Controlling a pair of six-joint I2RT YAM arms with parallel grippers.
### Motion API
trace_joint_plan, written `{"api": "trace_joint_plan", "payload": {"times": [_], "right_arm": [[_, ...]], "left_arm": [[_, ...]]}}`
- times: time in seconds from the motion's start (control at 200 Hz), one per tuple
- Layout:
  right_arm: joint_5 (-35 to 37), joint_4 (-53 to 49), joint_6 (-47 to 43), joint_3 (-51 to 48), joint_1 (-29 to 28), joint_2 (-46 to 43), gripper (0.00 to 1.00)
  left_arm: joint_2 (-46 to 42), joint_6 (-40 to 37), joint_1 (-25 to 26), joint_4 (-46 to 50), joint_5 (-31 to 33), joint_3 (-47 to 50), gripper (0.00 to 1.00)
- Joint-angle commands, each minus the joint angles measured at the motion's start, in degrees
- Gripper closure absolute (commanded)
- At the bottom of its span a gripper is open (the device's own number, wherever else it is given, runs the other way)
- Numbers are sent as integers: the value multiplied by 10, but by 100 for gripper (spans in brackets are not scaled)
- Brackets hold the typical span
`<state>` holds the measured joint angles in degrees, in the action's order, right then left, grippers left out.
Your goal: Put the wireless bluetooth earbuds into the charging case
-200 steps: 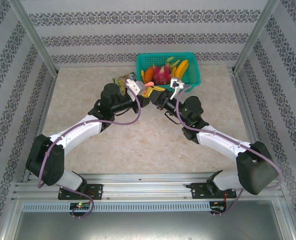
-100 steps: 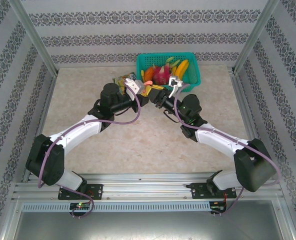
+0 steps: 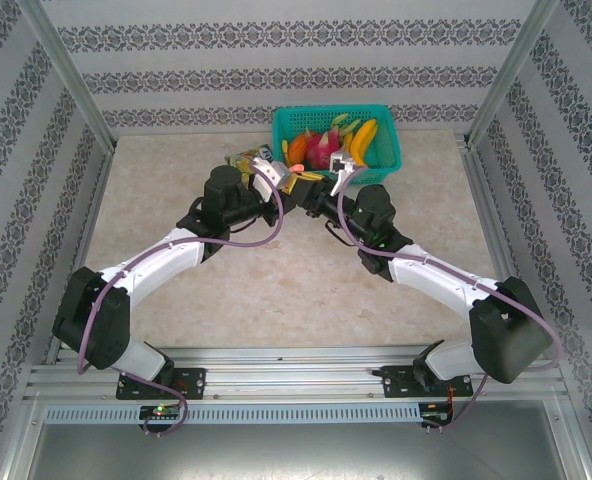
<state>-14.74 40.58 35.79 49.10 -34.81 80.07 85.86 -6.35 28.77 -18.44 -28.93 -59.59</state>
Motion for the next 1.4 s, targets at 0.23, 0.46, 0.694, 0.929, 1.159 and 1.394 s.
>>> {"api": "trace_joint_plan", "payload": {"times": [0.23, 0.46, 0.694, 0.929, 1.159, 1.394], "right_arm": [[8, -40, -36, 32, -19, 10, 71], [14, -45, -47, 38, -22, 18, 71], [16, -50, -49, 46, -22, 32, 71], [20, -55, -50, 54, -24, 42, 71], [28, -91, -78, 73, -31, 47, 71], [60, -150, -121, 93, -46, 50, 70]], "left_arm": [[0, -40, 26, 9, -70, -30, 100], [1, -45, 29, 15, -79, -34, 100], [-1, -59, 37, 33, -89, -42, 100], [0, -70, 43, 49, -95, -47, 100], [0, -76, 46, 57, -98, -47, 100], [-5, -72, 47, 48, -92, -41, 100]]}}
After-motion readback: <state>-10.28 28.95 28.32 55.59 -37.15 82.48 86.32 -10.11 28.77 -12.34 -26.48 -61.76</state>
